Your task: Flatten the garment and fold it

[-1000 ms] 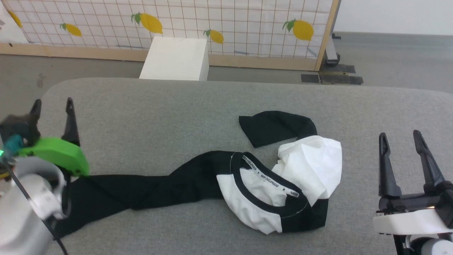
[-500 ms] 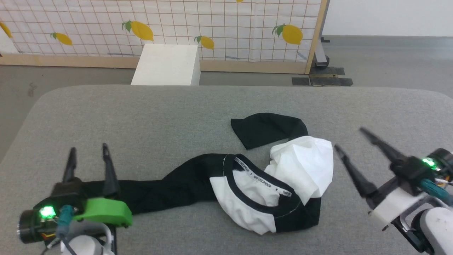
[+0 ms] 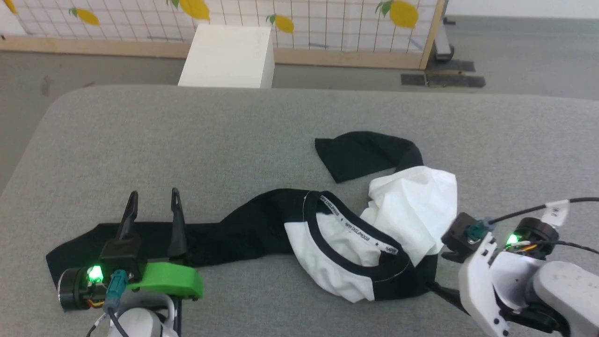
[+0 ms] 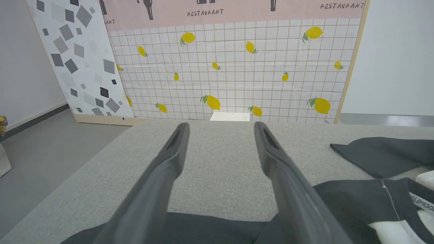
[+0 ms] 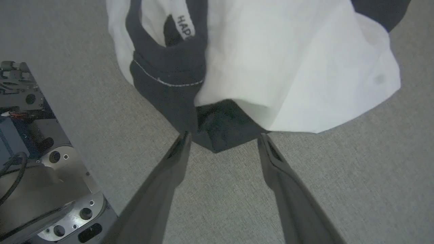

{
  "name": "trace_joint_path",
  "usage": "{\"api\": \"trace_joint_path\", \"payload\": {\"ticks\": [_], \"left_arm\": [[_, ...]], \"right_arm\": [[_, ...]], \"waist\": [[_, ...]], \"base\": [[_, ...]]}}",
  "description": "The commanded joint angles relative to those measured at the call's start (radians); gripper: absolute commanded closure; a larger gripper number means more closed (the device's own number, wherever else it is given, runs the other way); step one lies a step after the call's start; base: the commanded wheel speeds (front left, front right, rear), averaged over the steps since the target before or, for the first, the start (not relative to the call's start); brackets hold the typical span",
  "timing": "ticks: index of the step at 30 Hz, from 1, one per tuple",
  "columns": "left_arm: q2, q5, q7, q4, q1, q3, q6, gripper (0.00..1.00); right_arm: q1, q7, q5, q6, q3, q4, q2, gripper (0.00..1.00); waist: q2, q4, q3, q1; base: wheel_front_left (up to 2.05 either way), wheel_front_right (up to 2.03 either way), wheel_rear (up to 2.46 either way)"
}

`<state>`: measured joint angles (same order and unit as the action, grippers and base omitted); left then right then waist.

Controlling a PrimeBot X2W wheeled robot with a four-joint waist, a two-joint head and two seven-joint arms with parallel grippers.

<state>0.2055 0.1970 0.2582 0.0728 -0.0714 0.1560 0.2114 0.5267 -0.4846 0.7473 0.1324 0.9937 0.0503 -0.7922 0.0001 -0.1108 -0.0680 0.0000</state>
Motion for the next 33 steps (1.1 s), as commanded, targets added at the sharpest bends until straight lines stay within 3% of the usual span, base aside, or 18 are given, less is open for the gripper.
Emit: {"api": "trace_joint_path", "payload": {"ticks": [1, 9, 13, 14, 15, 24, 33], "left_arm": [[-0.017, -0.021, 0.004, 0.002, -0.029, -0.01, -0.013, 0.0], [-0.079, -0.073, 0.004, 0.015, -0.065, -0.047, -0.061, 0.0], [-0.094, -0.086, 0.004, 0.027, -0.068, -0.073, -0.078, 0.0], [-0.096, -0.089, 0.004, 0.03, -0.066, -0.081, -0.081, 0.0], [-0.098, -0.092, 0.004, 0.033, -0.062, -0.092, -0.083, 0.0], [-0.111, -0.116, 0.004, 0.036, -0.04, -0.147, -0.113, 0.0], [-0.127, -0.132, 0.004, 0.025, 0.005, -0.172, -0.125, 0.0]], "right_arm": [[0.029, -0.004, 0.022, -0.002, 0.03, 0.026, 0.022, 0.0], [0.099, 0.01, 0.072, -0.002, 0.234, 0.244, 0.107, 0.0], [0.102, 0.069, 0.092, -0.002, 0.271, 0.299, 0.139, 0.0], [0.109, 0.093, 0.087, -0.002, 0.274, 0.303, 0.142, 0.73], [0.124, 0.133, 0.072, -0.002, 0.277, 0.311, 0.143, 1.0], [0.296, 0.451, -0.003, -0.002, 0.22, 0.334, 0.098, 1.0], [0.241, 0.562, -0.108, -0.002, 0.012, 0.259, -0.04, 1.0]], "waist": [[-0.0001, -0.025, -0.048, 0.0], [-0.0001, -0.05, -0.121, 0.0], [-0.0001, -0.045, -0.122, 0.0], [-0.0001, -0.039, -0.118, 0.0], [-0.0001, -0.03, -0.111, 0.0], [-0.0001, 0.036, -0.047, 0.0], [-0.0001, 0.074, -0.001, 0.0]], "base": [[0.0, 0.0, 0.0], [0.0, 0.0, 0.0], [0.0, 0.0, 0.0], [0.0, 0.0, 0.0], [0.0, 0.0, 0.0], [0.0, 0.0, 0.0], [0.0, 0.0, 0.0]]}}
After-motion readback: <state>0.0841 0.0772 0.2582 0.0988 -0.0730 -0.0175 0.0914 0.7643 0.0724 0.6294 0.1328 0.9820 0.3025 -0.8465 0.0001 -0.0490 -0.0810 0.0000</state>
